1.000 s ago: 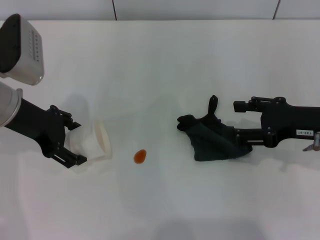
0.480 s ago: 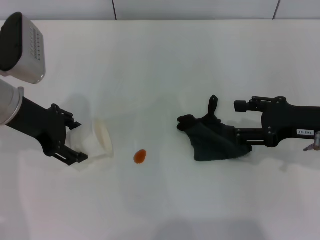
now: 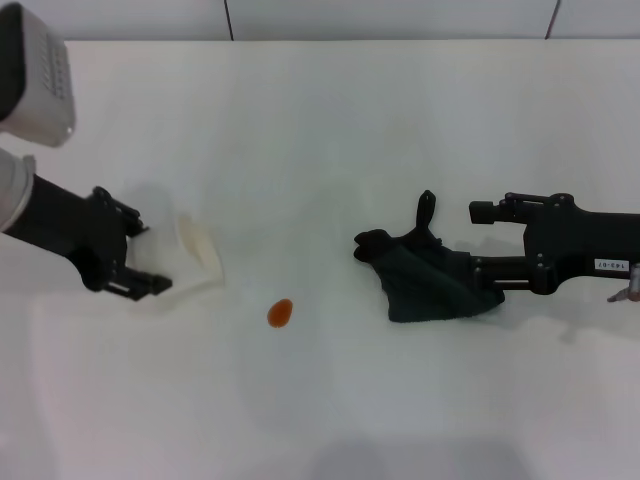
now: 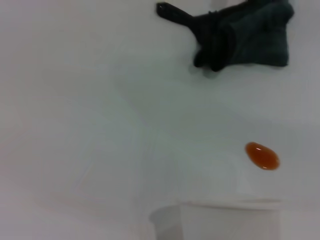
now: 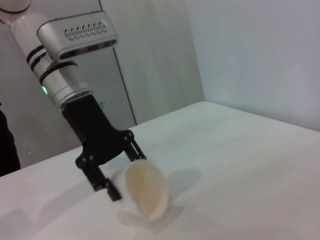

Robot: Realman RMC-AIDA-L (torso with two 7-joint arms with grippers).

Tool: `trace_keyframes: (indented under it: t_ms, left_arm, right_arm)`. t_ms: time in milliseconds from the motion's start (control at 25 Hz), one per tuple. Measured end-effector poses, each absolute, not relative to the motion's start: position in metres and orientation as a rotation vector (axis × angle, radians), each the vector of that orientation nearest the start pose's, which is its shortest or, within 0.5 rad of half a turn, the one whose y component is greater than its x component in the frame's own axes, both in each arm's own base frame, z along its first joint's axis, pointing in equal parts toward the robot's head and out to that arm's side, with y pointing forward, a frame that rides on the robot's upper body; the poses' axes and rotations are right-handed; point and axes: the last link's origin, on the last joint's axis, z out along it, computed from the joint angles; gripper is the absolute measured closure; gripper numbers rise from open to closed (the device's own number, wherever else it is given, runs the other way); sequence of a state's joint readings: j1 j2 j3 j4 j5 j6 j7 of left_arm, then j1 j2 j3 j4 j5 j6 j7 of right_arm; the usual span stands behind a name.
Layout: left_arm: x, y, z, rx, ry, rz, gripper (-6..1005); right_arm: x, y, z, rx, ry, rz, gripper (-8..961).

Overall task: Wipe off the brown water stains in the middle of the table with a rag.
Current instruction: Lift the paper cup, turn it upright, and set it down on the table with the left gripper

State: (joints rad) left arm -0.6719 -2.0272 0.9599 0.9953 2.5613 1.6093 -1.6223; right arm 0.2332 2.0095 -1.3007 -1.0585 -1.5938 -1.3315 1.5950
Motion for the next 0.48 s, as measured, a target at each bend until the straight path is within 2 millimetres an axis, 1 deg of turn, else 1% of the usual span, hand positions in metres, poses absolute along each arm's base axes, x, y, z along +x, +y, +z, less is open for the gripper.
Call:
trace_keyframes:
  t_ms: [80,120,280,480]
  left_arm:
    - [-0.246,0.3657,0.0335,-2.935,-0.314,0.379,360]
    - [-0.2475,0.368,0.0365,-2.904,-0.327,0.327,366]
    - [-0.2507,0.3711,0.0406,-2.84,-0.327,0.228,396]
    - [-0.2537,0.3744,0.0367,-2.75,-0.313,0.082,419]
  right_arm:
    - [0.2453,0.3058,0.0087,-2.702,0.581,0.626,165]
    - [0.2453,0.3058,0.0087,-2.702,0.579,0.626,165]
    - [0.2451,0.306,0.0088,-2.703,0.575,0.625,165]
    - [0.246,0.3067,0.0086,-2.698,0.577,0.623,165]
